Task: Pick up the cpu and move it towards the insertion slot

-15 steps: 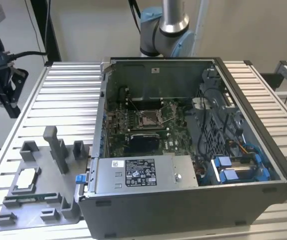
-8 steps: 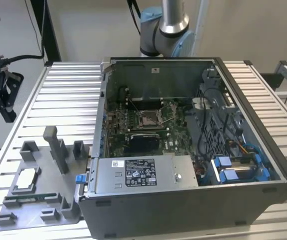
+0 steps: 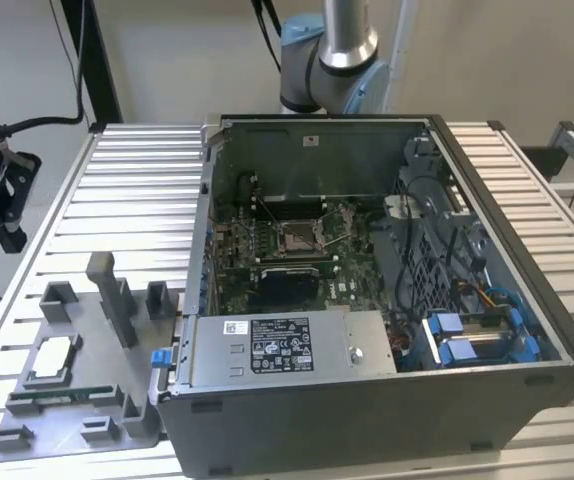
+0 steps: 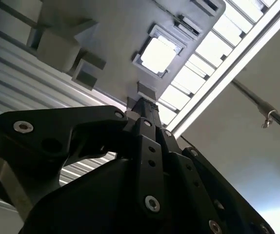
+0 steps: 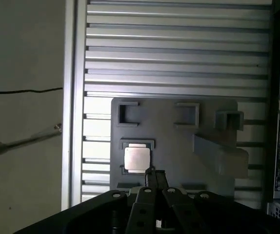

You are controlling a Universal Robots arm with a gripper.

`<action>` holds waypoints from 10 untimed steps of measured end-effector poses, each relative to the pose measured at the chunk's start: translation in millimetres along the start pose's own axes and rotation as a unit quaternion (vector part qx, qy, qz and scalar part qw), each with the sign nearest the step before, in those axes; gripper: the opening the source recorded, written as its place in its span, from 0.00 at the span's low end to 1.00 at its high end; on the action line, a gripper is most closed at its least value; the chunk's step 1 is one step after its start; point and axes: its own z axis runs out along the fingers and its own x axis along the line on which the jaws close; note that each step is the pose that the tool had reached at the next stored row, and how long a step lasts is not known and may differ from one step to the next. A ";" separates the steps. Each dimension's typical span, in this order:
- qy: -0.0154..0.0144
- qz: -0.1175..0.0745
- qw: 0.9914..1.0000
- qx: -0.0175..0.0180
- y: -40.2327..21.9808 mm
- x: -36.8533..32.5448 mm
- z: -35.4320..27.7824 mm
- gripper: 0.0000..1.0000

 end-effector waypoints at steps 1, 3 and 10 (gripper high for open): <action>0.000 0.000 1.000 0.000 -1.2 0.1 0.0 0.00; 0.000 0.000 1.000 0.000 -4.1 0.1 -0.1 0.00; 0.000 0.001 1.000 0.000 -9.2 3.4 1.1 0.00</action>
